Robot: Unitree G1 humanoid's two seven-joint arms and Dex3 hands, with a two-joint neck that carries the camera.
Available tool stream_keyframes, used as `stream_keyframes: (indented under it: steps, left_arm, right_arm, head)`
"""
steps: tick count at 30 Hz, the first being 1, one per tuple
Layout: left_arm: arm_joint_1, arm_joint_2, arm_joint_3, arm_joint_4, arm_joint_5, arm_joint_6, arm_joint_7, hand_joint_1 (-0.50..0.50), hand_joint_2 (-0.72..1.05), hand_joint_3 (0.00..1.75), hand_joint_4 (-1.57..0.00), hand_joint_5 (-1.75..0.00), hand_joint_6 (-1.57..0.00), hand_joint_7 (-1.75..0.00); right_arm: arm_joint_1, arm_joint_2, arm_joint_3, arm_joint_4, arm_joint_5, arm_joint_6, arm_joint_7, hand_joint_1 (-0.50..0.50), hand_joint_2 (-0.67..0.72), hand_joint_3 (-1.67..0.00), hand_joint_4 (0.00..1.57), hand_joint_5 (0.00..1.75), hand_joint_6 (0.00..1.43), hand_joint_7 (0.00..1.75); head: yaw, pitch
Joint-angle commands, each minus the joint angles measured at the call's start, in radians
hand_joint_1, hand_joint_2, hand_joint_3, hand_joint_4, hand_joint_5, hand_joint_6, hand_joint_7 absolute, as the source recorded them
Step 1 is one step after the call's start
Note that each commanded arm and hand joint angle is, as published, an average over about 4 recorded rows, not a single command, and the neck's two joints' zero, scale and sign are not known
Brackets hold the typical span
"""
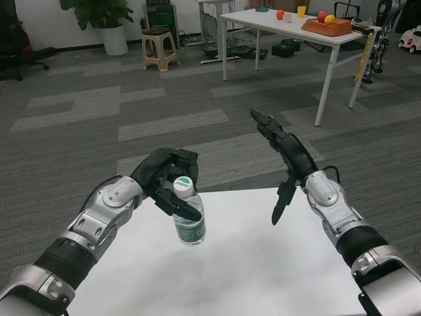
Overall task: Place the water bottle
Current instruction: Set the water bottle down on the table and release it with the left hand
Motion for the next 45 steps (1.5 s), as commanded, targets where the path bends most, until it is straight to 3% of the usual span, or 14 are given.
stream_keyframes:
  steps: [1, 4, 10, 16, 24, 40, 45]
  left_arm:
    - [0.021, 0.011, 0.042, 0.000, 0.030, -0.008, 0.003, 0.08, 0.43, 0.44, -1.57, -1.75, -1.39, -1.68]
    - [0.033, 0.011, 0.063, 0.021, 0.056, -0.036, 0.006, 0.08, 0.43, 0.44, -1.57, -1.75, -1.39, -1.68]
    - [0.041, 0.008, 0.080, 0.123, 0.113, -0.192, 0.039, 0.08, 0.43, 0.39, -1.57, -1.75, -1.39, -1.68]
    - [0.041, -0.003, 0.099, 0.314, 0.154, -0.376, 0.093, 0.05, 0.43, 0.35, -1.57, -1.75, -1.39, -1.68]
    - [0.038, -0.015, 0.114, 0.525, 0.151, -0.518, 0.158, 0.02, 0.43, 0.31, -1.57, -1.75, -1.39, -1.68]
    - [0.023, -0.048, 0.116, 0.757, 0.144, -0.579, 0.215, -0.01, 0.43, 0.26, -1.57, -1.75, -1.31, -1.75]
    - [0.013, -0.054, 0.107, 0.818, 0.161, -0.601, 0.221, -0.02, 0.43, 0.26, -1.52, -1.75, -1.26, -1.69]
  right_arm:
    - [-0.001, 0.002, -0.010, -0.004, 0.004, -0.006, -0.007, -0.46, 0.66, 0.00, 0.00, 0.00, 0.00, 0.00]
    - [-0.001, 0.002, -0.009, -0.002, 0.004, -0.006, -0.007, -0.46, 0.66, 0.00, 0.00, 0.00, 0.00, 0.00]
    - [-0.001, 0.002, -0.009, 0.001, 0.004, -0.006, -0.007, -0.46, 0.66, 0.00, 0.00, 0.00, 0.00, 0.00]
    - [-0.001, 0.004, -0.009, 0.004, 0.004, -0.006, -0.007, -0.46, 0.63, 0.00, 0.00, 0.00, 0.00, 0.00]
    - [-0.005, 0.005, -0.009, 0.012, 0.004, -0.006, -0.007, -0.46, 0.66, 0.00, 0.00, 0.00, 0.00, 0.00]
    - [-0.013, 0.010, -0.005, 0.024, 0.004, -0.006, -0.007, -0.46, 0.66, 0.00, 0.00, 0.00, 0.00, 0.00]
    - [-0.013, 0.010, -0.003, 0.026, 0.004, -0.006, -0.007, -0.46, 0.65, 0.00, 0.00, 0.00, 0.00, 0.00]
  head:
    - [0.001, -0.001]
    - [0.001, -0.003]
    - [-0.001, -0.002]
    - [-0.002, -0.002]
    - [0.000, 0.000]
    - [0.004, -0.001]
    - [0.005, 0.000]
